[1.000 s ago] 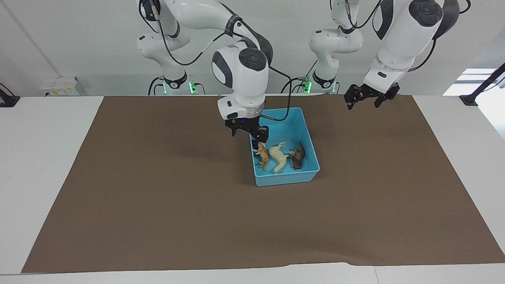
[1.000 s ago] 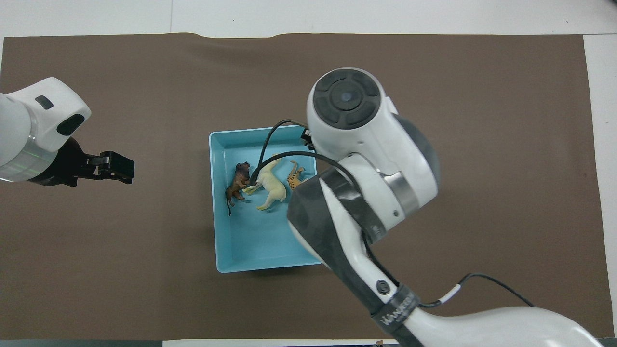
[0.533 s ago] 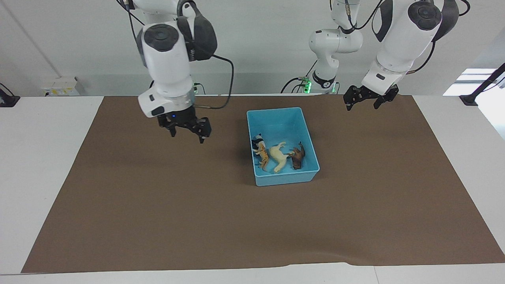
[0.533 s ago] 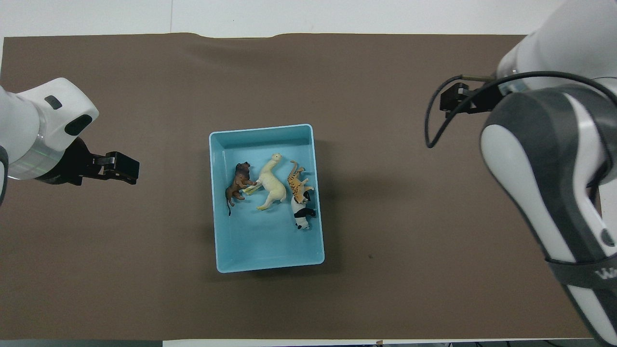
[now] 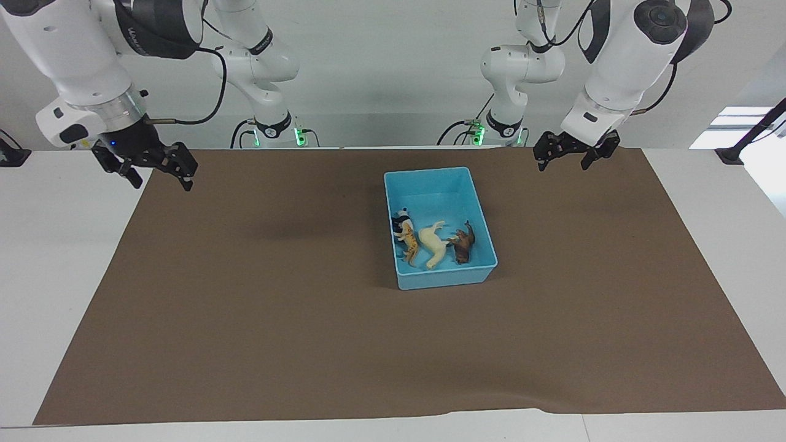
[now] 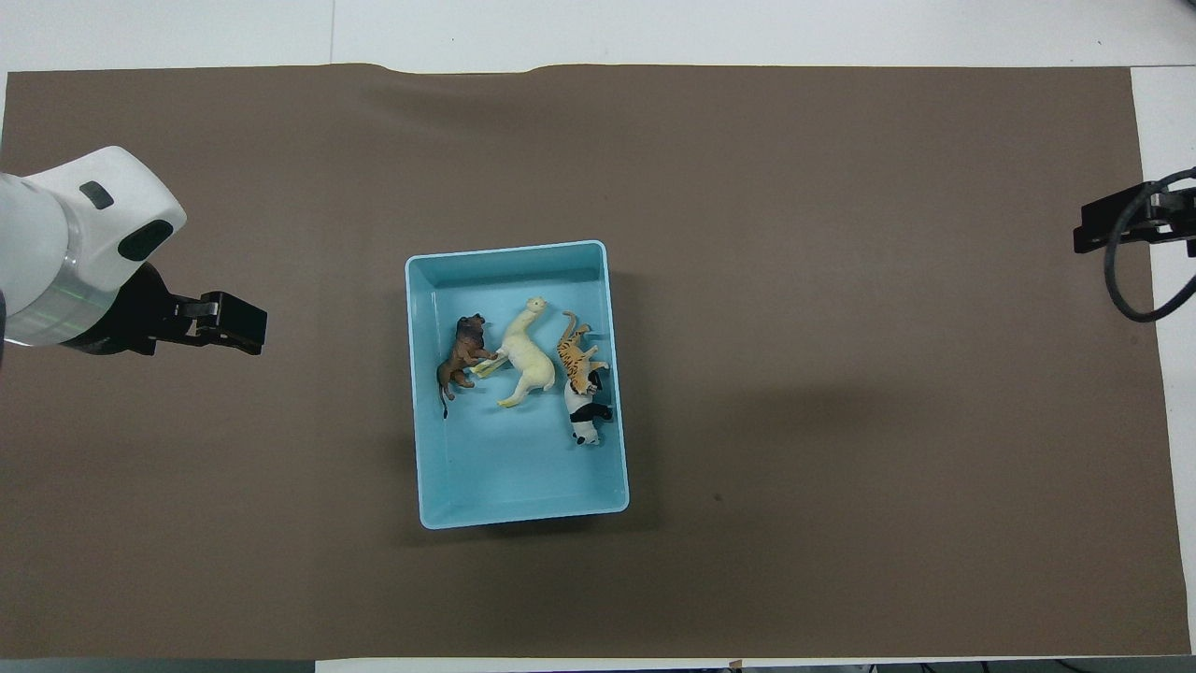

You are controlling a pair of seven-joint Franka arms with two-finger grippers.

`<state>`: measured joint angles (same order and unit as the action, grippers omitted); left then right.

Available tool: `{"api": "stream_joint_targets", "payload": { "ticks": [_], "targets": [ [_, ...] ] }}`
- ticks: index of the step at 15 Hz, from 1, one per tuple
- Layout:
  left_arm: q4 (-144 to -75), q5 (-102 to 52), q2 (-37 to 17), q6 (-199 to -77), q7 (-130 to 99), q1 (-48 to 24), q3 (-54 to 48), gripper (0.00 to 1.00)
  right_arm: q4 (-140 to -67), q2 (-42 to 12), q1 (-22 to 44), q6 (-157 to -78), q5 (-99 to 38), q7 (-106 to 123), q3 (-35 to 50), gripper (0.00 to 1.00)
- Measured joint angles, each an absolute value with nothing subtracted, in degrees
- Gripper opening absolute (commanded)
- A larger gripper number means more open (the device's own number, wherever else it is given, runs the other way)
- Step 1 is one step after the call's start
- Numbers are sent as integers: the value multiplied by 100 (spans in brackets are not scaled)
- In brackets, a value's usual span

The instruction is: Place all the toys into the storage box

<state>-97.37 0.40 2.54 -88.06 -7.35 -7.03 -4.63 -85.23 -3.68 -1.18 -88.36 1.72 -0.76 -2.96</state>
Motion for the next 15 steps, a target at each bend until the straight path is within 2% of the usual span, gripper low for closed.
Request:
{"api": "stream_joint_targets", "payload": {
  "ticks": [4,15],
  "targets": [
    [-9697,31,254,-8803,-734,-702,-442,100,-8587,-32,-425,-8291,173,239,-285,100],
    [-9704,32,242,-9258,-729,-600,-339,100,-8892,117,-620,-8596,173,271,-257,100]
  ]
}}
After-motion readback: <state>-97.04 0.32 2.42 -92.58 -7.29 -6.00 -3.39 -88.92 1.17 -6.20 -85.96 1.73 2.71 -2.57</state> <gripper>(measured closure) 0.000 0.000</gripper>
